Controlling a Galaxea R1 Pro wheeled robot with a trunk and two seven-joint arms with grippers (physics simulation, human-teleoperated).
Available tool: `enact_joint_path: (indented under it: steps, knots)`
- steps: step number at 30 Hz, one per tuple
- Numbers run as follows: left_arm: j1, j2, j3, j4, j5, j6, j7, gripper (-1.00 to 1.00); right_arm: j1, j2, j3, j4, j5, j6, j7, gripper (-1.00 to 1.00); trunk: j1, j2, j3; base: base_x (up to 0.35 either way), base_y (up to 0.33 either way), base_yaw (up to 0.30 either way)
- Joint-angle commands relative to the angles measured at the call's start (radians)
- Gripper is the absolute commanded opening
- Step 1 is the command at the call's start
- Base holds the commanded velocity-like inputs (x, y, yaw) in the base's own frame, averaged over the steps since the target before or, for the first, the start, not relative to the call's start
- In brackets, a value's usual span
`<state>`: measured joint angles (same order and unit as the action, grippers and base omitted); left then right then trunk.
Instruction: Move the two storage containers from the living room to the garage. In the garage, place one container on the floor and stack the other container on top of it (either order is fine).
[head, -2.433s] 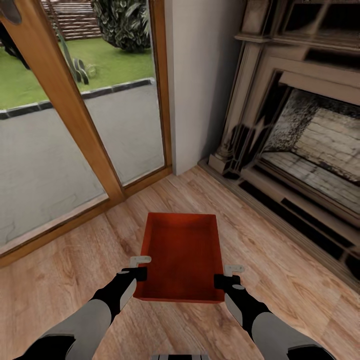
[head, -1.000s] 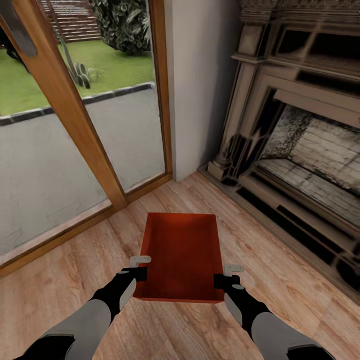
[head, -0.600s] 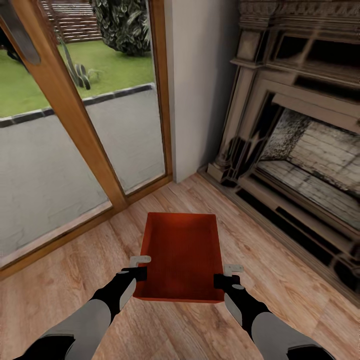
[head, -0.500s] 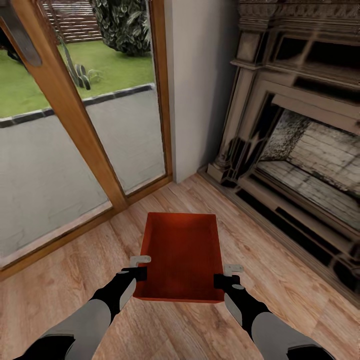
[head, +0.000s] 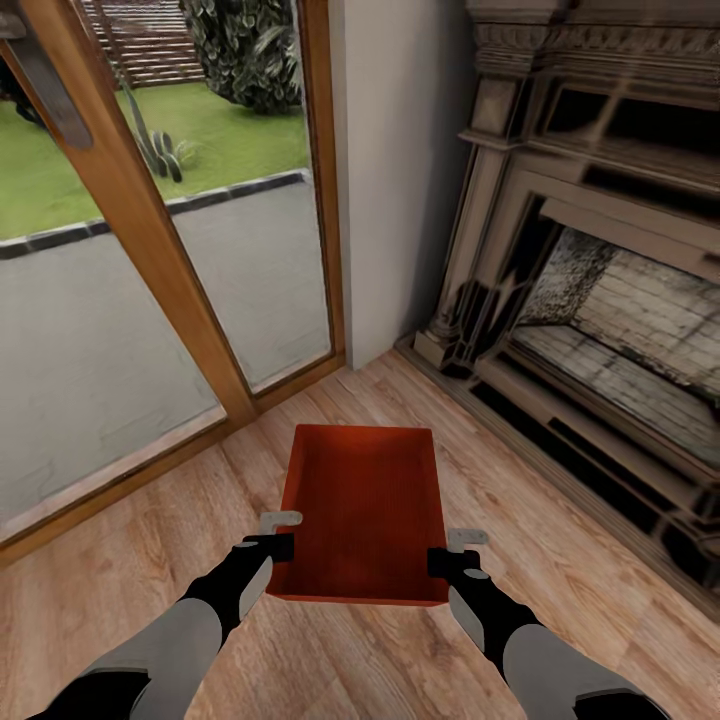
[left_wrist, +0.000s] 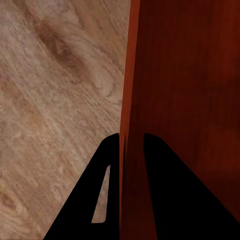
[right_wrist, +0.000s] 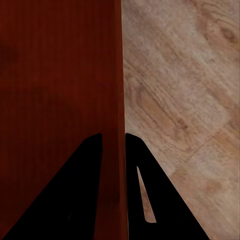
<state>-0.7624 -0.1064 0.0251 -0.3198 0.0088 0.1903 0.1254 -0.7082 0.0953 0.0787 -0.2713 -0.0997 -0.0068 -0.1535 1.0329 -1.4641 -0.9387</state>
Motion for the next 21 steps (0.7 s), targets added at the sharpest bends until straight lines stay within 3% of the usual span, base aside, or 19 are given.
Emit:
enact_joint_path:
  steps: [1,21]
  knots:
    - [0.0,0.001,0.003,-0.002,-0.013,0.008,0.009,-1.0,-0.001,-0.003,-0.002,-0.001,-0.002,-0.002,-0.009,-1.0,-0.004,0.007,0.003,0.0,0.0,0.0]
    - [0.0,0.001,0.003,-0.002,-0.013,0.008,0.008,-1.0,-0.001,-0.004,-0.002,0.0,-0.002,-0.001,-0.009,-1.0,-0.081,0.147,0.065,0.0,0.0,0.0]
